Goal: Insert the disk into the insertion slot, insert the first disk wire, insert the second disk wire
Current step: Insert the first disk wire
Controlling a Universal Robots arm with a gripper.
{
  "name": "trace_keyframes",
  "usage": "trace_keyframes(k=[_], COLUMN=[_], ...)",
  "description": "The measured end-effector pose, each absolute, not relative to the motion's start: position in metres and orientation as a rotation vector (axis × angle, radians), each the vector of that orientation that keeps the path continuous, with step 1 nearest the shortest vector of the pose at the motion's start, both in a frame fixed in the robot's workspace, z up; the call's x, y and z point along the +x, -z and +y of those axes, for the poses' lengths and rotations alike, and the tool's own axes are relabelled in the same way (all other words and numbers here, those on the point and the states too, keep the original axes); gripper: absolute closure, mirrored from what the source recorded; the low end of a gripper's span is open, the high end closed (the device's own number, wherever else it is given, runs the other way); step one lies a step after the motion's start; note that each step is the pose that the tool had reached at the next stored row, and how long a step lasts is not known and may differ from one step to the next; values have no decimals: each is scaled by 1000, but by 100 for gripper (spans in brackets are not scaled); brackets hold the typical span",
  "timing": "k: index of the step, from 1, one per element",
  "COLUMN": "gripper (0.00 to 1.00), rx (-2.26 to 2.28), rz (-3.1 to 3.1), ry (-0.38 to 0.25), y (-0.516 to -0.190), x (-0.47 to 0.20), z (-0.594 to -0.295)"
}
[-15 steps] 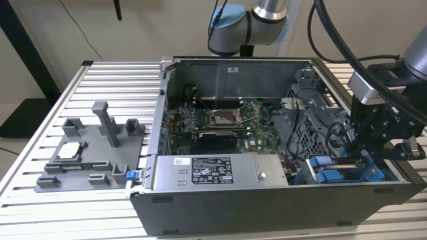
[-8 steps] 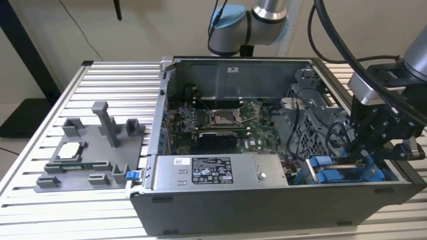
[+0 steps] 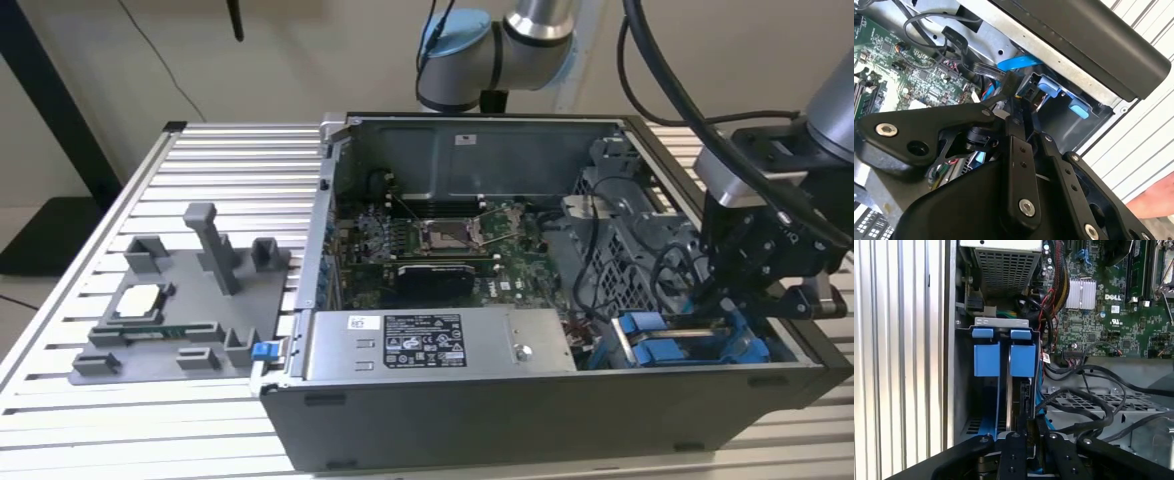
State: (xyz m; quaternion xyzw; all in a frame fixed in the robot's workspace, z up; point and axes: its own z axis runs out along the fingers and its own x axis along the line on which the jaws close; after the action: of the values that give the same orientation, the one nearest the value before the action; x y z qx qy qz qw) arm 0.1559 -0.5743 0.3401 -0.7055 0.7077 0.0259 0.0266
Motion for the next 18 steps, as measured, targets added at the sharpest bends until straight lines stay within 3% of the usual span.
trace_keyframes(k=[14, 15, 18], gripper=[100, 0, 0], rx=[-2112, -2111, -2110], rz=[2249, 2250, 2251], ry=[-79, -79, -79], y=[-332, -332, -340], x=[156, 156, 155], z=[-574, -574, -574])
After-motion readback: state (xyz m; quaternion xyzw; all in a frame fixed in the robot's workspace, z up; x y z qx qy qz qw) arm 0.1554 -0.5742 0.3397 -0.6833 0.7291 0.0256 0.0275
